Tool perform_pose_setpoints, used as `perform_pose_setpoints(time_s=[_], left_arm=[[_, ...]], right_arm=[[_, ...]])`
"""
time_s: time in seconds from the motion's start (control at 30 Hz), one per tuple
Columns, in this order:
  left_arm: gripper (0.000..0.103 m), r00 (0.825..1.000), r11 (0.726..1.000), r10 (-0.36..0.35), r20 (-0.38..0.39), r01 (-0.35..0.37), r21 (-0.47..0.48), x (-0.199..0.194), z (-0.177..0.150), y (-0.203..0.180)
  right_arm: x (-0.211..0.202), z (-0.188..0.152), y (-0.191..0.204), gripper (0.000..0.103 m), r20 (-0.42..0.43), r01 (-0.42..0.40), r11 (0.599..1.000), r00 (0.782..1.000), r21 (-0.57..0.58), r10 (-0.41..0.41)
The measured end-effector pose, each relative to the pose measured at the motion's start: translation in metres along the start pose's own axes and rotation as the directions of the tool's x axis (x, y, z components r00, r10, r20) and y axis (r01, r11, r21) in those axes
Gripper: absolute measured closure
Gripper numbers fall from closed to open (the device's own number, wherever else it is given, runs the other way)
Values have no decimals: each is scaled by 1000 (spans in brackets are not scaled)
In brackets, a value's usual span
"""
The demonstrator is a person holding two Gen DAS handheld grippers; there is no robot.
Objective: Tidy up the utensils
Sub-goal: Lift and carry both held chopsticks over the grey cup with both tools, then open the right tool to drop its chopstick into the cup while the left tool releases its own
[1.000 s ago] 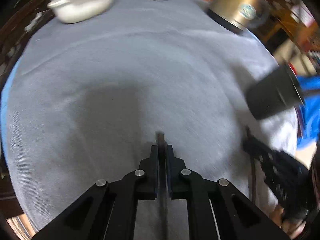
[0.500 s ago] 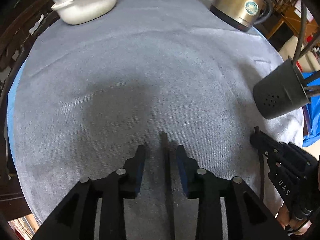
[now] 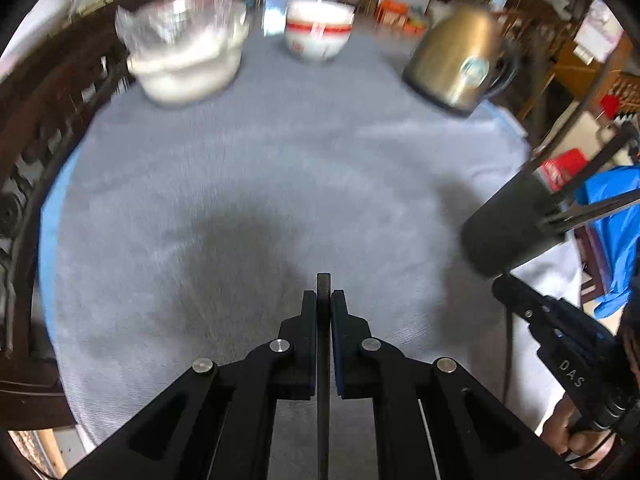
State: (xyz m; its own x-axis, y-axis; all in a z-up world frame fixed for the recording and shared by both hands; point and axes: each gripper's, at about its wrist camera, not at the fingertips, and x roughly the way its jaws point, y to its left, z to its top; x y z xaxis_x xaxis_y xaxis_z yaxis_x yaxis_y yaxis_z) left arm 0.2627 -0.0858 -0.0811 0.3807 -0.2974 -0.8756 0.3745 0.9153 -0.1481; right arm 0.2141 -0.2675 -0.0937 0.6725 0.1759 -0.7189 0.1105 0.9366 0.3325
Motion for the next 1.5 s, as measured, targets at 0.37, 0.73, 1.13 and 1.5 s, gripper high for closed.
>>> perform_pose_setpoints(time_s=[0.37, 0.73, 1.13, 1.5], left_arm=[[96, 951, 993, -116, 286, 116, 15, -104, 12, -17], [96, 892, 989, -142, 428, 114, 92, -162, 4, -60], [96, 866, 978, -179, 466, 106, 178, -185, 36, -114], [96, 803, 963, -234, 547, 114, 245, -212, 66, -159]], right_arm=[[-92, 9, 11, 95, 324, -141, 990, 936, -14, 138], [-169, 13, -15, 95, 540, -144, 989, 835, 28, 106], [-208, 55, -44, 95, 635, -104, 993, 771, 60, 43], [-205, 101, -38, 95, 686, 31, 996, 723, 80, -77]])
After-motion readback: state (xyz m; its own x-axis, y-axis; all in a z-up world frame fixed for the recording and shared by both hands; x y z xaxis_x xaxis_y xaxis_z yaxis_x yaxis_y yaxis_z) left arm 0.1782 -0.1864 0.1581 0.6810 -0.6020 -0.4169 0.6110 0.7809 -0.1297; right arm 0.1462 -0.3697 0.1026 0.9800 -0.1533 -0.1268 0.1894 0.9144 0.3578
